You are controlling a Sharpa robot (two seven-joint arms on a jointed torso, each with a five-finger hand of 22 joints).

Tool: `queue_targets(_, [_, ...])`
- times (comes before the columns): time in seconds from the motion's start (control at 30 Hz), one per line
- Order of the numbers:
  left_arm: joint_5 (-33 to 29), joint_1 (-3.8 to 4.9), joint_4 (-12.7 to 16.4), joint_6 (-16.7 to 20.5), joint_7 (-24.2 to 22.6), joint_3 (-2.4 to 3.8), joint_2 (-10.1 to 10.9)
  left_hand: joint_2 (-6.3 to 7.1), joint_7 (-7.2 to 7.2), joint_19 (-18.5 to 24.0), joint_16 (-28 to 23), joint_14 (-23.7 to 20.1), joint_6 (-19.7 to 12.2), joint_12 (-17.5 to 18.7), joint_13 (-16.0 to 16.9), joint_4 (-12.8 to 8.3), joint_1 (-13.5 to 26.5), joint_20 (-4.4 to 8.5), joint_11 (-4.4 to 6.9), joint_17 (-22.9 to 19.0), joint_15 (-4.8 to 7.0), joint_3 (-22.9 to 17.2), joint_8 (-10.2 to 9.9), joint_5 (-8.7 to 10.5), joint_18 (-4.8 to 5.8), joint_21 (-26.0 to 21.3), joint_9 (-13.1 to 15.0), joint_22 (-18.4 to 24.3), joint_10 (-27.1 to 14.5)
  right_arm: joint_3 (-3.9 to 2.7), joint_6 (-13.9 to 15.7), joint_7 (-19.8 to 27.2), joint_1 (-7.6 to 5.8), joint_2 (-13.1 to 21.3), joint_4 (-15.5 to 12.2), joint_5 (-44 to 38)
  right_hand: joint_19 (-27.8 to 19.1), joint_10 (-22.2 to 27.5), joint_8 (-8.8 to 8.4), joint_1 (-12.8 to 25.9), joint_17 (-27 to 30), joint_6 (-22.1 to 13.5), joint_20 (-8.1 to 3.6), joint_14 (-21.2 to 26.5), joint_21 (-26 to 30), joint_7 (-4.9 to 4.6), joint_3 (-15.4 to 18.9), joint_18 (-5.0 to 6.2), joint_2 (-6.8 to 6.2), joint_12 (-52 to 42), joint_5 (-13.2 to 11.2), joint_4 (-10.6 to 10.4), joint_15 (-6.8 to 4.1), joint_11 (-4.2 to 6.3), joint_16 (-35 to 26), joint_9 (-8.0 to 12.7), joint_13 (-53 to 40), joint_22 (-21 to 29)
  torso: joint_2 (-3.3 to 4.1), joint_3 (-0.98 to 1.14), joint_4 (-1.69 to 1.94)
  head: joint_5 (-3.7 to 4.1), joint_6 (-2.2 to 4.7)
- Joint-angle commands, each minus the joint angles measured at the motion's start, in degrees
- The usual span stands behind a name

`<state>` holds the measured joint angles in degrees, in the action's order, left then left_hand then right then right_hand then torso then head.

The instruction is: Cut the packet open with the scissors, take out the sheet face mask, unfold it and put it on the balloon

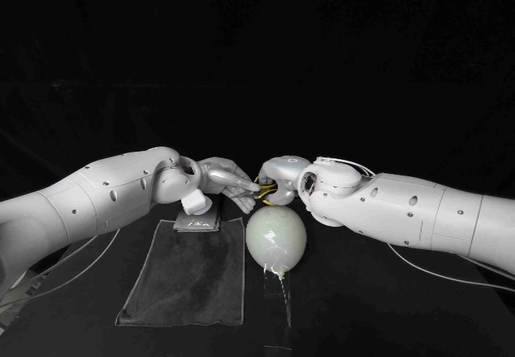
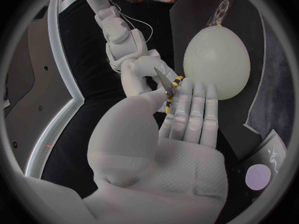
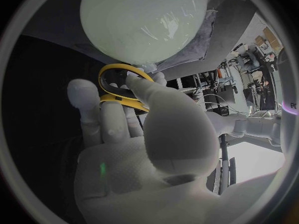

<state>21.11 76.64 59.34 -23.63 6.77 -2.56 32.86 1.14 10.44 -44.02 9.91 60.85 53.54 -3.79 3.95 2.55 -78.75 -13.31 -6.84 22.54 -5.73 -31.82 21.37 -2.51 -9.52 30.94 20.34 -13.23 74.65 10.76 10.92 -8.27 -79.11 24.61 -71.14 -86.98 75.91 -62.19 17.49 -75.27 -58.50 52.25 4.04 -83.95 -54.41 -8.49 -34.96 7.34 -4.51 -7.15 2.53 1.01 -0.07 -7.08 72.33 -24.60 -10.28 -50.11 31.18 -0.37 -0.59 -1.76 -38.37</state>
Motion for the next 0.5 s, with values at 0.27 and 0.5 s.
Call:
queue_targets(0.27, [-6.05,0.50,1.86,-7.04,-7.84,0.63,-1.81,-1.17,-0.58,0.46,-0.28,0.24,0.46,-0.24,0.08,-5.20,-0.10,-0.08,0.55,0.14,0.42,-4.68,0.25,-0.26,-0.51,0.53,0.31,-0.21,0.19,0.14,-2.77,4.68,0.40,-1.33,-1.26,1.58,-2.36,2.62,-2.81,-0.87,-0.07,-6.33,1.31,-0.15,5.40,-0.19,-1.61,1.01,-2.33,3.86,0.26,-1.25,1.33,0.55,0.57,1.55,3.60,5.43,0.03,0.05,-0.04,0.00,-0.03])
queue_targets(0.5, [-6.55,0.50,1.59,-8.83,-8.90,0.63,-1.66,-1.32,-0.79,0.60,-0.26,0.41,0.48,-0.26,0.10,-5.45,0.03,-0.07,0.70,0.26,0.53,-4.50,0.39,-0.27,-0.56,0.91,0.65,-0.44,0.33,0.14,-4.82,6.84,0.35,-1.27,-0.96,4.07,-5.79,6.27,-4.78,-3.83,0.15,-8.12,1.98,-0.17,13.09,-0.01,-9.84,2.77,5.66,3.69,0.28,-0.13,1.71,0.23,0.70,2.92,6.70,12.88,0.01,0.04,0.06,-0.15,0.08])
